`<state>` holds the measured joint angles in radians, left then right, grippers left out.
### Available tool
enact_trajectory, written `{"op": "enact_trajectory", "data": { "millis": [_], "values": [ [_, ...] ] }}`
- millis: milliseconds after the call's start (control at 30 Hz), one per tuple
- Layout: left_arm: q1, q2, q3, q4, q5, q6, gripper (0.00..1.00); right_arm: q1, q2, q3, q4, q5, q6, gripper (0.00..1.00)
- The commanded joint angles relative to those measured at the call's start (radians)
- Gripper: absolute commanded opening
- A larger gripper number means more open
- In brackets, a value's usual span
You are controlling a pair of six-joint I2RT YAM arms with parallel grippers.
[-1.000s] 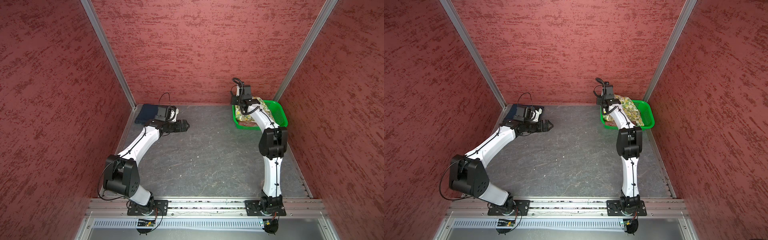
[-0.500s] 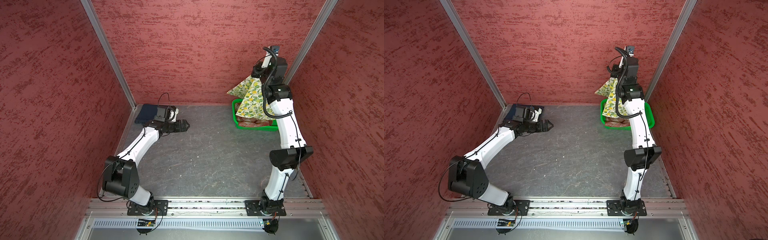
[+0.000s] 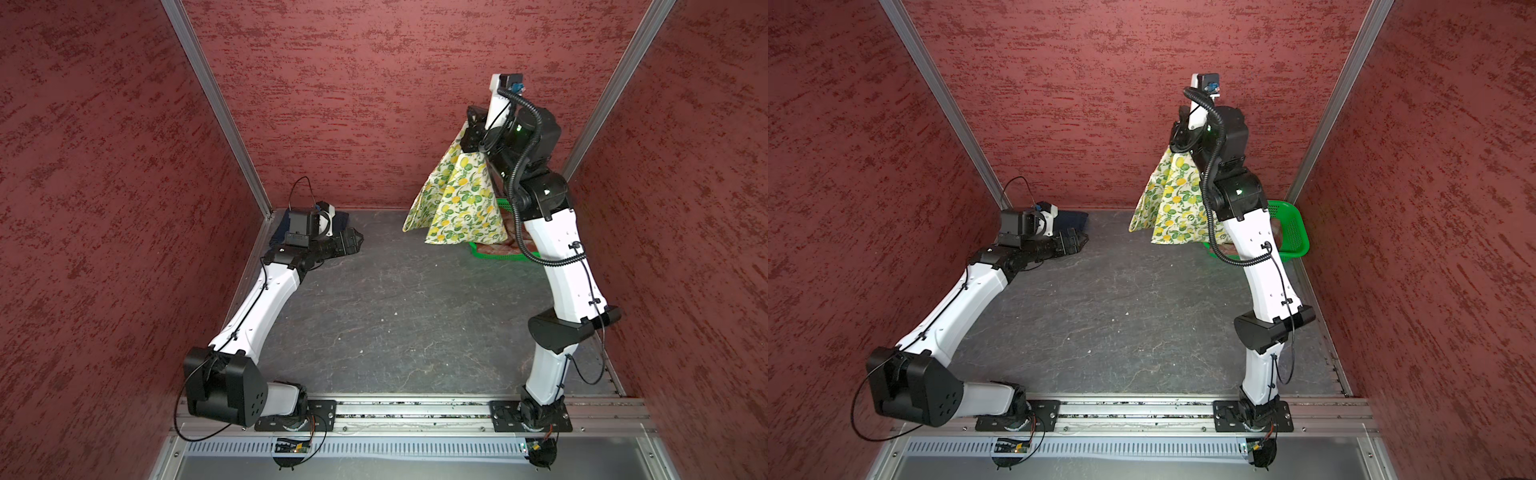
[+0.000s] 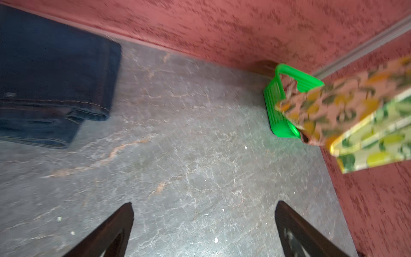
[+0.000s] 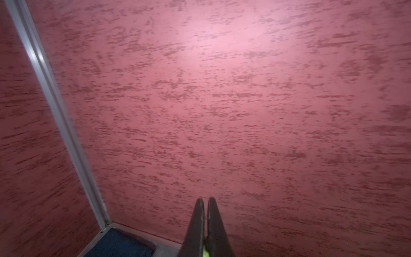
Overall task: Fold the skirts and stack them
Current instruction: 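Lift the lemon-print cloth from the basket with the right gripper onto the table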
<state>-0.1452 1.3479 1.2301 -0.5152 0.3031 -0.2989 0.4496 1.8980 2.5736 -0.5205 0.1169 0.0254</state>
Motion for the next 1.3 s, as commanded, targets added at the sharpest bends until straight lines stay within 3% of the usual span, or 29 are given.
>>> {"op": "enact_trajectory", "data": {
  "millis": [0,200,333,567,933,1067,1267],
  "values": [
    [0.036,-0.058,-0.023,0.028,-0.031,-0.046,1.0,0.05,-0.045,0.026,0.046,-0.026,-0.012,0.0],
    [0.049,-0.155,-0.13,0.138,0.067,-0.052,1.0,0.079,-0.044,0.049,0.048,-0.052,0.028,0.0],
    [0.011,-0.202,-0.231,0.262,0.099,-0.046,1.0,0.083,-0.046,0.048,0.023,-0.069,0.042,0.0],
    [-0.031,-0.224,-0.44,0.623,0.163,-0.053,1.0,0.084,-0.055,0.048,0.002,-0.104,0.07,0.0],
    [-0.047,-0.237,-0.457,0.52,0.089,-0.085,1.0,0.106,-0.045,-0.127,-0.06,-0.132,0.088,0.0],
    [-0.073,-0.245,-0.504,0.569,0.084,-0.103,1.0,0.116,0.027,-0.121,-0.058,-0.155,0.103,0.0],
    [-0.124,-0.284,-0.611,0.642,-0.01,-0.139,1.0,0.118,0.202,-0.196,-0.063,-0.251,0.167,0.0]
  ]
}}
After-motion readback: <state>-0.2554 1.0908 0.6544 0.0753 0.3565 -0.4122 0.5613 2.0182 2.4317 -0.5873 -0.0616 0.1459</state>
